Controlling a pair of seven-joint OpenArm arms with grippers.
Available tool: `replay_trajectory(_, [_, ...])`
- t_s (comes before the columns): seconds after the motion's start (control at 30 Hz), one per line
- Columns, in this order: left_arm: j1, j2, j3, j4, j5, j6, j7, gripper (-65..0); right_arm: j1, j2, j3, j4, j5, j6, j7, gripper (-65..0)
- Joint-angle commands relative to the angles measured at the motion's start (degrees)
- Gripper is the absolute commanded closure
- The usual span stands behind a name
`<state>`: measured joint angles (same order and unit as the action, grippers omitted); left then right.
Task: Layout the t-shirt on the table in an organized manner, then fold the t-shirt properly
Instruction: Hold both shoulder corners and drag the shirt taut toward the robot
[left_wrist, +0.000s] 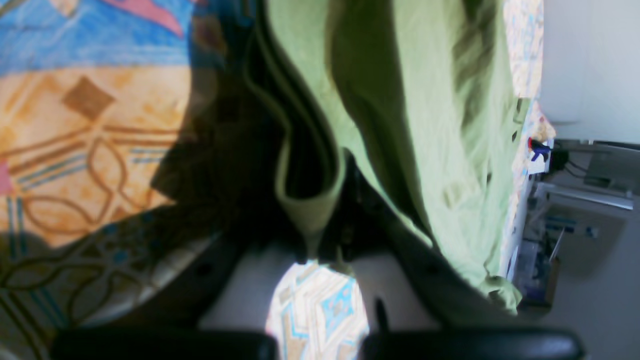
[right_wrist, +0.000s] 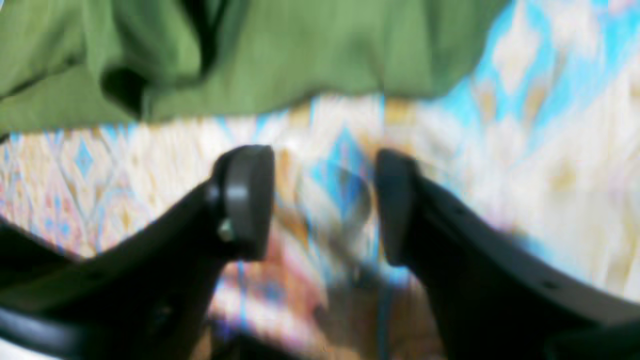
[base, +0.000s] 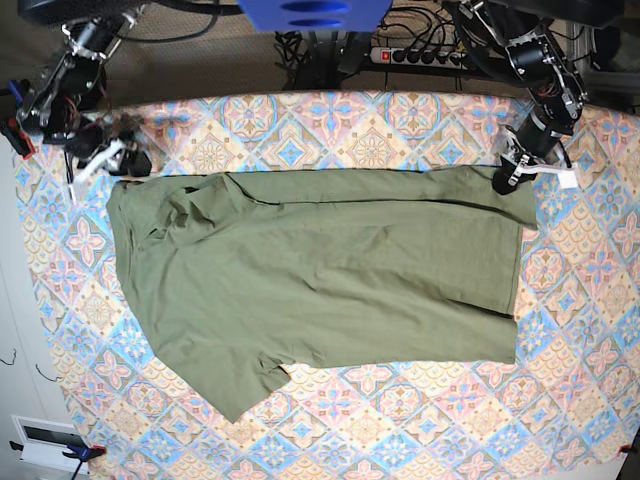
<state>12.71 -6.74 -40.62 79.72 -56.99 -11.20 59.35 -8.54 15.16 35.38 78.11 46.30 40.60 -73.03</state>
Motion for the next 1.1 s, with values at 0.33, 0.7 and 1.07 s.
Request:
replay_trajectory(0.33, [0.4,-0.2,0.0,0.1,0.2,0.9,1.4,0.0,4.4,-0.5,0.1,-1.7,-2.0,-0.6,-0.5,-37.0])
replay_trajectory(0.7, [0.4,-0.2,0.0,0.1,0.2,0.9,1.4,0.0,8.2,-0.7,3.2,-5.6,-2.2,-0.6,-0.4,-30.5])
replay_trajectory(1.07, [2.1,-2.9,0.6,0.5,0.2,0.9,1.6,0.0,6.1,-0.6,5.7,-7.7,-2.0,-0.6,-1.4,-3.4])
